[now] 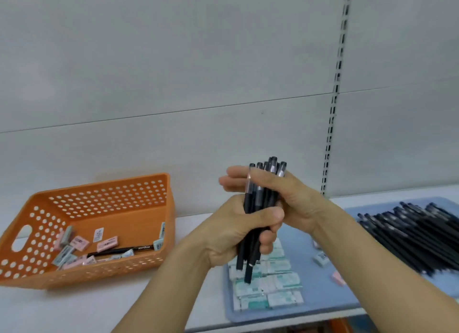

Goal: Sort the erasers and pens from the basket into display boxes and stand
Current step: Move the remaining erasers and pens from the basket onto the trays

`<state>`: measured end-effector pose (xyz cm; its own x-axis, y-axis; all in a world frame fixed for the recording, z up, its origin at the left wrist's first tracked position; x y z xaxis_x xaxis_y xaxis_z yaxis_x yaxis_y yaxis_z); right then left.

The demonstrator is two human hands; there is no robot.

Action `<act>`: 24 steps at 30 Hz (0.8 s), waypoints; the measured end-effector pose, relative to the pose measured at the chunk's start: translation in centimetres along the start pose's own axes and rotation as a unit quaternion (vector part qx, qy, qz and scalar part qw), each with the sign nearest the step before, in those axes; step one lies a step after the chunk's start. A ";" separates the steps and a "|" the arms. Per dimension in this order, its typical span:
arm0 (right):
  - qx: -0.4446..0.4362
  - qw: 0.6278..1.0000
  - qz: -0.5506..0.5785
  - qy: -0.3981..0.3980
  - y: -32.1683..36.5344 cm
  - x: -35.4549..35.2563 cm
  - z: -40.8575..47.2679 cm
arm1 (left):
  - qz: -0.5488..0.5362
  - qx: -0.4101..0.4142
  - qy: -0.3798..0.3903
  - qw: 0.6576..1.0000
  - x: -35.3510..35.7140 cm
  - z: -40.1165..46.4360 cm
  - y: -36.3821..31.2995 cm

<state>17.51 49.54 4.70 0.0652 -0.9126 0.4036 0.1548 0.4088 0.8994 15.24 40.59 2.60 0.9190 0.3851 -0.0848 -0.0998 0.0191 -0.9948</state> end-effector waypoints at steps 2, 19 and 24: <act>0.009 1.000 -0.001 0.014 0.4 -0.1 -0.4 | 0.003 -0.013 0.034 0.999 1.1 0.7 0.2; -0.130 0.973 0.087 -0.169 0.9 -5.0 -3.5 | -0.342 -0.030 -0.233 0.910 5.5 6.7 4.1; 0.169 0.984 -0.041 -0.031 0.7 -6.7 -6.9 | -0.124 0.135 -0.121 0.976 3.9 8.7 -0.5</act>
<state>23.98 55.88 1.44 0.0046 -0.9448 0.3276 -0.1812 0.3214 0.9295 15.57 50.12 3.21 0.8143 0.5432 0.2045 -0.0127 0.3689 -0.9294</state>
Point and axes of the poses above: each hand's wrist, its own z-axis towards the middle knuckle, its own x-axis out of the palm, y = z × x, the point moved 5 cm from there along z, towards the middle knuckle, and after that the axes turned 14 degrees about z, right-handed, at the moved point
